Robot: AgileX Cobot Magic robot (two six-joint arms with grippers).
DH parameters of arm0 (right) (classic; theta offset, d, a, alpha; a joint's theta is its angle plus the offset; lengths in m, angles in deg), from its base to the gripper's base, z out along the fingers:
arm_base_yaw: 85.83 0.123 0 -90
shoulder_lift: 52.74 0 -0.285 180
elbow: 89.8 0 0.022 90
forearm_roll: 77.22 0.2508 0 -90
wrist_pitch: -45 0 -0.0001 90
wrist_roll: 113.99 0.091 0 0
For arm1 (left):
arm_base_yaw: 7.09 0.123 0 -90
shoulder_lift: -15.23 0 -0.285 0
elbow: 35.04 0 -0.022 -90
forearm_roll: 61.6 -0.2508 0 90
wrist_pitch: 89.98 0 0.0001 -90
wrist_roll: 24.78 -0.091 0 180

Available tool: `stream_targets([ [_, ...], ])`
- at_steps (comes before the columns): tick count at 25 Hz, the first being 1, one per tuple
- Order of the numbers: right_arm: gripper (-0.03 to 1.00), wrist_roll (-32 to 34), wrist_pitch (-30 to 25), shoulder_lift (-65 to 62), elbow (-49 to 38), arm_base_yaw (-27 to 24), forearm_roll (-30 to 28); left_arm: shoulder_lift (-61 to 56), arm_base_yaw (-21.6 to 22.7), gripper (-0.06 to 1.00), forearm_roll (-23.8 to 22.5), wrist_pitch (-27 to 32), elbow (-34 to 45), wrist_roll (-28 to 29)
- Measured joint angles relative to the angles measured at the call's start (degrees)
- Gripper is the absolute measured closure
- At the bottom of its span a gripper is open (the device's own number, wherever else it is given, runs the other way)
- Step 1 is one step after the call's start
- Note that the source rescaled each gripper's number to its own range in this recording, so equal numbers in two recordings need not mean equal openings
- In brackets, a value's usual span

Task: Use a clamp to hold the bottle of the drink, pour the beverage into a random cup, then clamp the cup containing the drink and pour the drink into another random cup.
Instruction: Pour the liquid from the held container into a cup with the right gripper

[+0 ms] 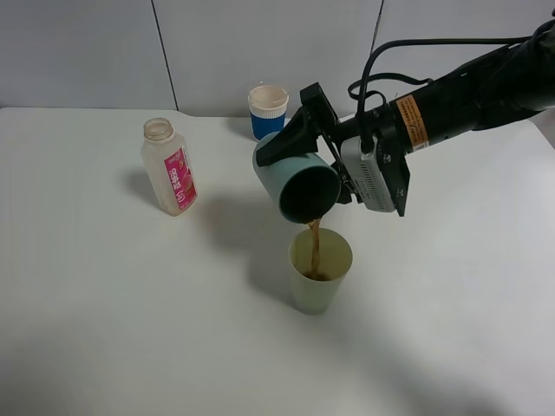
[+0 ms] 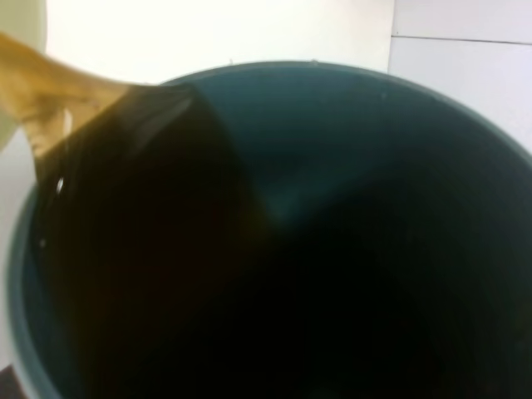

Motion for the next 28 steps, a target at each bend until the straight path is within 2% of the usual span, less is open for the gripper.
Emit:
stream_targets([
  [28,0.97,-12.1,0.4,-0.1,0.0,0.1,0.5,0.0,0.0,-0.06,0.0,0.0,0.0,0.0],
])
